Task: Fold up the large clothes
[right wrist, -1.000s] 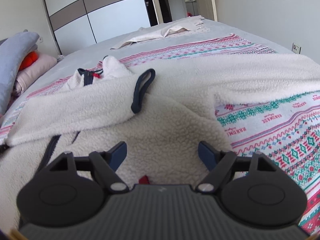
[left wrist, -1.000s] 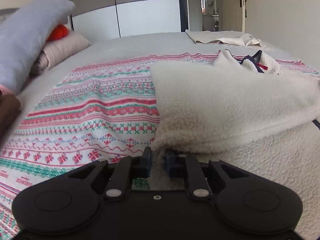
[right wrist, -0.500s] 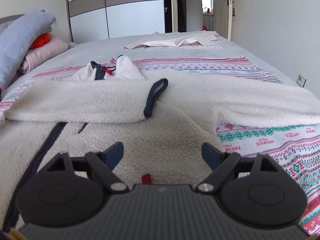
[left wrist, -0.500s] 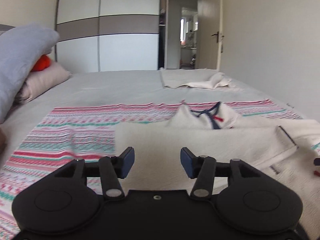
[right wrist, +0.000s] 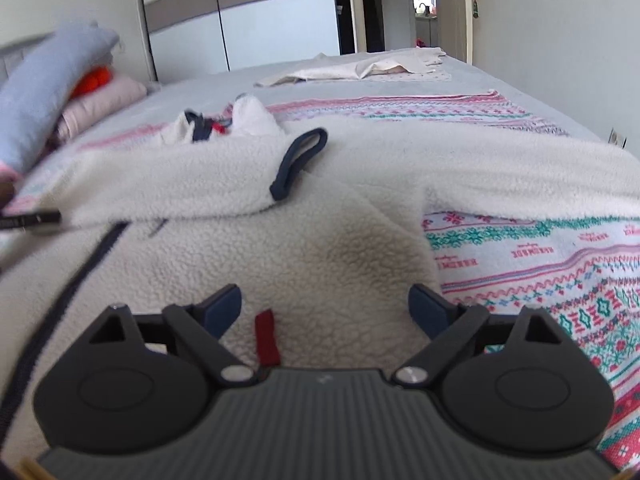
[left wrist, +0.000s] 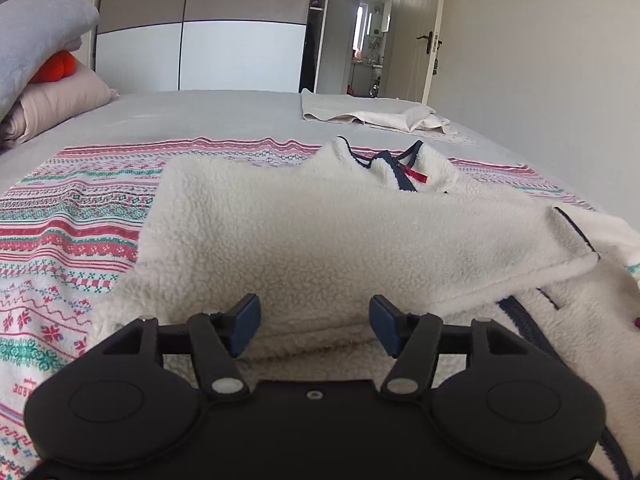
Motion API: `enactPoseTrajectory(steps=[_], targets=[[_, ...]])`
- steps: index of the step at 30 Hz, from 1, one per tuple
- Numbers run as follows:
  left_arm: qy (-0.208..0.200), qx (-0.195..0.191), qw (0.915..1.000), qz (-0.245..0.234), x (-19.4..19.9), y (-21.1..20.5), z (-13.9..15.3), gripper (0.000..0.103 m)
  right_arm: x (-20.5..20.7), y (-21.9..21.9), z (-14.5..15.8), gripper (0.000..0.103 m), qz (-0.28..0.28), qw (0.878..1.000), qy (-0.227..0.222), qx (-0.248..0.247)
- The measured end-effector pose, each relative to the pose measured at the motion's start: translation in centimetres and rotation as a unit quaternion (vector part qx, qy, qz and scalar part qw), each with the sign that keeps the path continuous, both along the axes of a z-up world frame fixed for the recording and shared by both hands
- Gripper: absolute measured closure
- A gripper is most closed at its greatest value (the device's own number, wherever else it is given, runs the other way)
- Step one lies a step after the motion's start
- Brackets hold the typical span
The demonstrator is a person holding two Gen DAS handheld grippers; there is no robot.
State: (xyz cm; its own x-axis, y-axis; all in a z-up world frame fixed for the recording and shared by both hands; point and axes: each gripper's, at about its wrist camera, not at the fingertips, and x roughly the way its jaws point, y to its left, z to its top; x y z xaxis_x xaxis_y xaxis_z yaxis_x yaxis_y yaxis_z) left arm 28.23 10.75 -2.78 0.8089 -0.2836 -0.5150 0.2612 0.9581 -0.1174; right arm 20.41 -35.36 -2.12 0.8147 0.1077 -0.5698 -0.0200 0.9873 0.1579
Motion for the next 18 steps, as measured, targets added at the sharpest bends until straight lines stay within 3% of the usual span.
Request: enactPoseTrajectory(steps=[3,4,10,14,18], targets=[[0.004,0.020,0.9998,-0.007,-0.7,-0.8,1.4,0.036,-0.6,-4.3,1.0,0.007,-0.051,0.998,-0.006,0.035],[0.004,0.020,0.9997,-0.013,-0.8,-1.2,2.0,0.030,-0.6,-5.9,1.2,0.007,-0.077,0.996,-0.011,0.044],[0.012,-0.007,0.9992,-0.038,-0.4,-4.9,5.1,0.007,-0.1,-14.6,1.8,0.007,-0.218,0.968,-0.031,0.120],[0.012,-0.025,0.9980,-0.057,1.1,-8.6,6.2,0.003,0.7,-18.6,1.4,0.007,-0.272,0.950,-0.038,0.147],[0.004,-0.059,0.9967,-0.056,3.2,-12.2,5.0,0.003,1.6,-22.2,0.2,0.007,-0.319,0.931,-0.031,0.173]])
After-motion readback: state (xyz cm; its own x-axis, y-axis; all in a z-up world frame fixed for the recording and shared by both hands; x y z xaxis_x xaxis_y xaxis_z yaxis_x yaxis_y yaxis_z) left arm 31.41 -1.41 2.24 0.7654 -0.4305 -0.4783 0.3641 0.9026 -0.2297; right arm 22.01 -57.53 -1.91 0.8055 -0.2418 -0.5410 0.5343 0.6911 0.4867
